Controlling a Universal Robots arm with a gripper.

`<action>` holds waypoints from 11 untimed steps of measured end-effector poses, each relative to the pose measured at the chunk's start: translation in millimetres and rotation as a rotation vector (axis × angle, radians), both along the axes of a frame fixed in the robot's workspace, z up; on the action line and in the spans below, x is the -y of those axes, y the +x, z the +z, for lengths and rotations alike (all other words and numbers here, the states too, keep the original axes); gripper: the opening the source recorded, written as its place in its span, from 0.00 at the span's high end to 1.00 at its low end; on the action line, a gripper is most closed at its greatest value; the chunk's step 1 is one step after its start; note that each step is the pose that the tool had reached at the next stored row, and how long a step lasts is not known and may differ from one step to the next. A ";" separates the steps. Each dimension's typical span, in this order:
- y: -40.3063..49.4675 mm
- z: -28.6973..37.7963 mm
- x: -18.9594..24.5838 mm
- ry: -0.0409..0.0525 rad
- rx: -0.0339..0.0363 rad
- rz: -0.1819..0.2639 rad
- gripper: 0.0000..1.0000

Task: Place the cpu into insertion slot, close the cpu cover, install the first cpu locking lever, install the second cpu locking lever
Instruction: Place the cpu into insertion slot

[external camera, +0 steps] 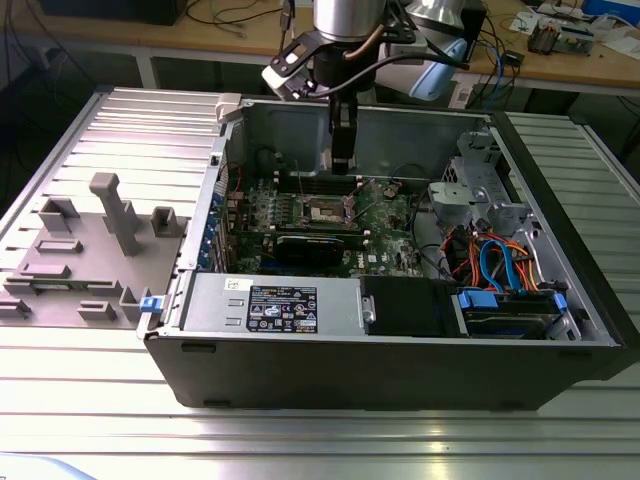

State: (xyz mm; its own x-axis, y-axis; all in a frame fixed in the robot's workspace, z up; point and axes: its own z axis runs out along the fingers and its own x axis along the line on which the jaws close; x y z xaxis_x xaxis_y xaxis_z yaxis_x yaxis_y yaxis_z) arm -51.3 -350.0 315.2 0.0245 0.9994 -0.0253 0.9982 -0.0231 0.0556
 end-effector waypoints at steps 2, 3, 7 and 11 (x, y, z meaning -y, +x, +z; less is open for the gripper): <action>-0.1 -0.1 0.0 -0.0003 -0.0002 0.000 0.46; -0.1 -0.1 0.0 -0.0004 -0.0002 0.000 0.46; -0.6 -0.6 0.0 -0.0002 -0.0002 0.000 0.46; -0.6 -0.6 0.0 -0.0002 -0.0002 0.000 0.46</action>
State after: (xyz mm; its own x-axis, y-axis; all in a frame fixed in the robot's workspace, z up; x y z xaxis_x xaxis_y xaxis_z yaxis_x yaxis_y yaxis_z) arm -52.0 -350.0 314.6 0.0245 0.9994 -0.0255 0.9982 -0.0231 0.0554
